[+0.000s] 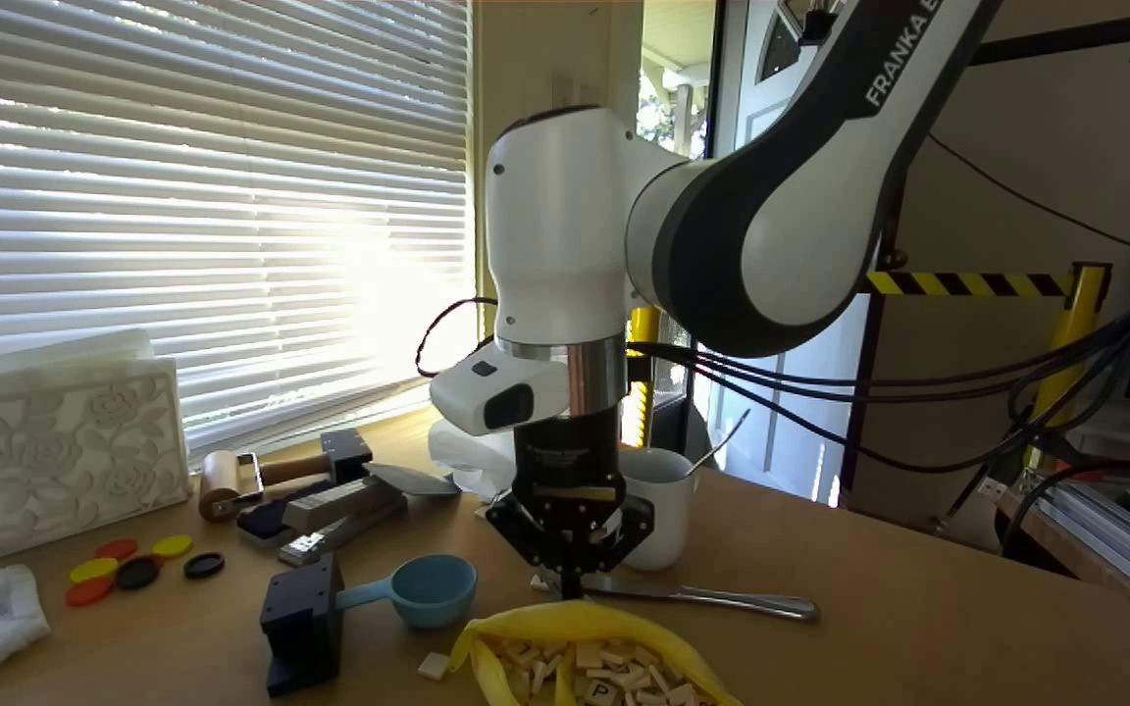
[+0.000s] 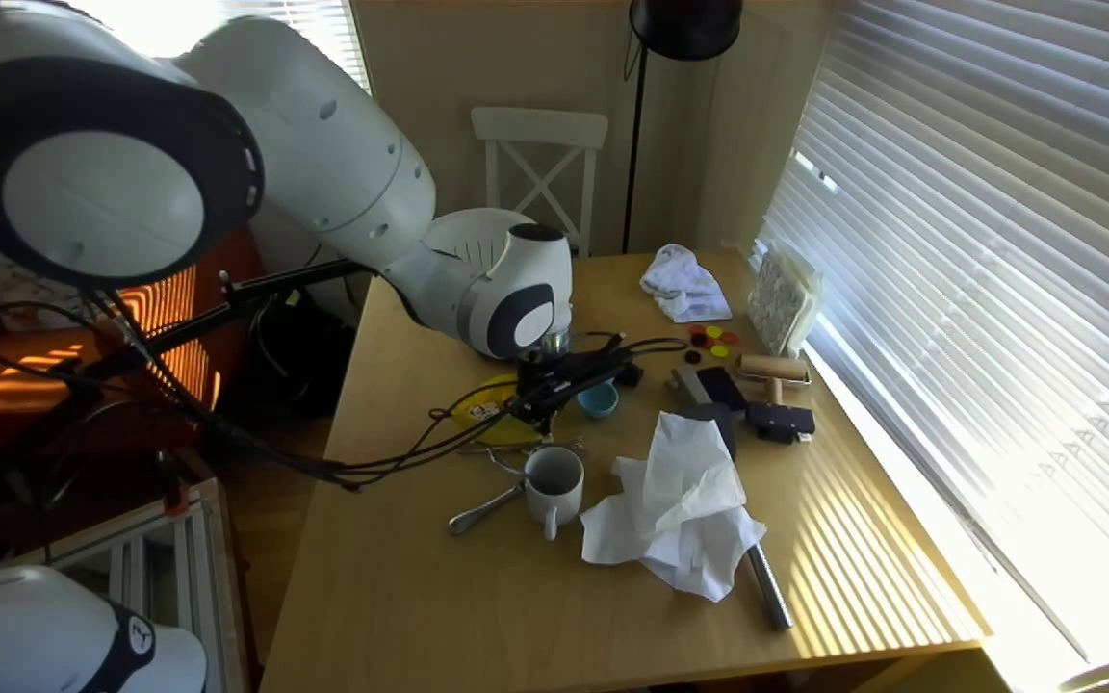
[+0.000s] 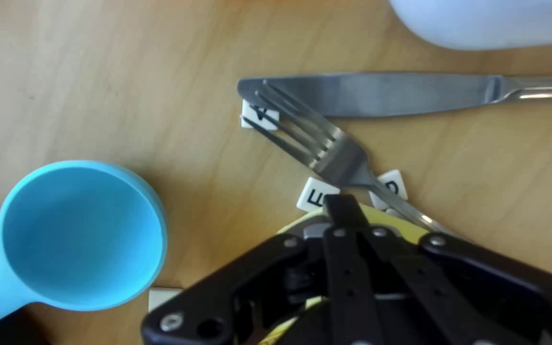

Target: Move the yellow object to the left

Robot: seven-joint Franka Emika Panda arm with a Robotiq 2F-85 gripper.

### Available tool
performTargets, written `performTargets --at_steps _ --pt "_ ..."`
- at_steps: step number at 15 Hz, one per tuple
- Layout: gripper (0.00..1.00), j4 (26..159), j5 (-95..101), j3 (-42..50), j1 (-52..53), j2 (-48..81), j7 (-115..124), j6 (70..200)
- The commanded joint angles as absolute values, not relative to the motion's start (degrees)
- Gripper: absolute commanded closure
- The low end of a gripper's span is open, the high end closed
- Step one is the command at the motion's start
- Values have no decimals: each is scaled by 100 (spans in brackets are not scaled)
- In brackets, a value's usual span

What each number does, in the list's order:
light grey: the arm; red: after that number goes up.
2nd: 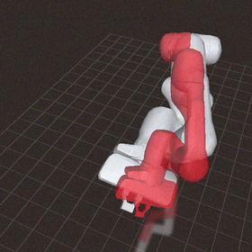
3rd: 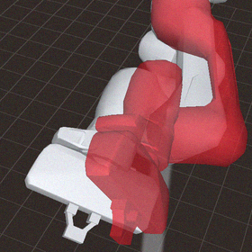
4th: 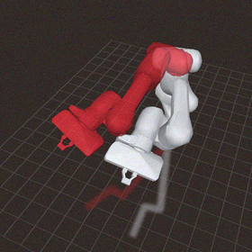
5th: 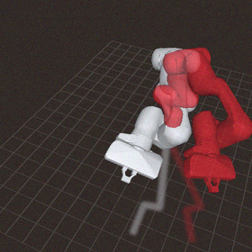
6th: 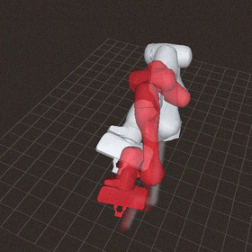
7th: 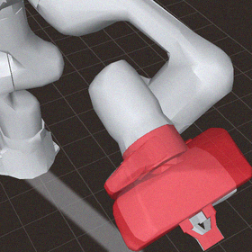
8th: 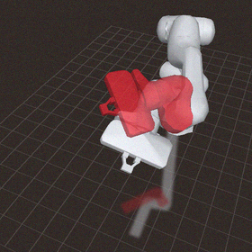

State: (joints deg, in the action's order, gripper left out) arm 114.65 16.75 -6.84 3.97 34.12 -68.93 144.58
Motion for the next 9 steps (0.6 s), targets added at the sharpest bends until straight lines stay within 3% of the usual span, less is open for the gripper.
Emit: performTargets --at_steps 1,9 --pt "100 11155 1793 -850 354 3664 -7351 14240" --pt "100 10872 1454 -1393 269 3758 -8548 14083"
